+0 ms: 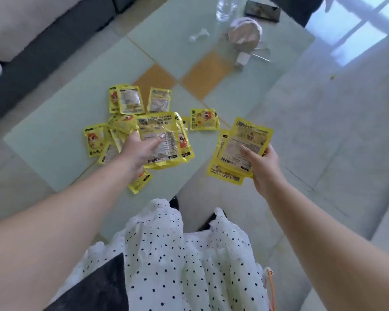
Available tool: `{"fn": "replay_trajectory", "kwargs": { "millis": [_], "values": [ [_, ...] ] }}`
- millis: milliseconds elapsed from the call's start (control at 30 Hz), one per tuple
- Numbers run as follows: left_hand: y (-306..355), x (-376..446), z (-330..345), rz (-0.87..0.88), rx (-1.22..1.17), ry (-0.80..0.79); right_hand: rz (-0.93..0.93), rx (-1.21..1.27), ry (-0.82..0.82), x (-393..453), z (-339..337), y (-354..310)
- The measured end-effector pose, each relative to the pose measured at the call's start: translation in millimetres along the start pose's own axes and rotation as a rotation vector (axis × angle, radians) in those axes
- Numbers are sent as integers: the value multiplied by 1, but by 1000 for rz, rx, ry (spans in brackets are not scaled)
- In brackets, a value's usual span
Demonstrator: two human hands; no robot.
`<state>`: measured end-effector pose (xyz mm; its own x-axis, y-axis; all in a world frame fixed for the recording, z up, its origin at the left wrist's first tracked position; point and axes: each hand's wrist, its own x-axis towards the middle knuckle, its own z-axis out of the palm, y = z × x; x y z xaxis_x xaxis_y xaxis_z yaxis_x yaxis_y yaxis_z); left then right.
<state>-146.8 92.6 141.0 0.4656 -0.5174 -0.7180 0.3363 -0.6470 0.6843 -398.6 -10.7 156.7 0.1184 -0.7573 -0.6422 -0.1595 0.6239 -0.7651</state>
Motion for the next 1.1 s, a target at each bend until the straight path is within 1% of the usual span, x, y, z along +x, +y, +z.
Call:
{"fn": "replay_trajectory", "kwargs": {
  "millis": [167, 233, 300, 400, 500, 633, 767, 867, 1100],
  "values": [
    [-1, -61, 84, 69, 117, -193, 39, 191, 183, -68, -101, 38],
    [-11, -88, 122, 91, 183, -305, 52, 266, 257, -97, -144, 58],
    [-23, -114, 156, 103, 243, -378, 72, 341, 329, -125, -182, 76],
    [-50, -159, 217, 138, 333, -517, 77, 462, 474, -175, -249, 108],
    [-82, -208, 274, 132, 412, -690, 78, 538, 613, -226, -310, 141],
    [-128, -265, 347, 122, 495, -840, 107, 644, 761, -288, -379, 182],
    [-166, -317, 414, 99, 625, -965, 160, 743, 926, -336, -430, 227],
    [-194, -343, 461, 69, 742, -1013, 204, 795, 1025, -364, -457, 261],
    [-260, -384, 579, 94, 957, -1121, 231, 1011, 1187, -389, -511, 320]
  ]
}}
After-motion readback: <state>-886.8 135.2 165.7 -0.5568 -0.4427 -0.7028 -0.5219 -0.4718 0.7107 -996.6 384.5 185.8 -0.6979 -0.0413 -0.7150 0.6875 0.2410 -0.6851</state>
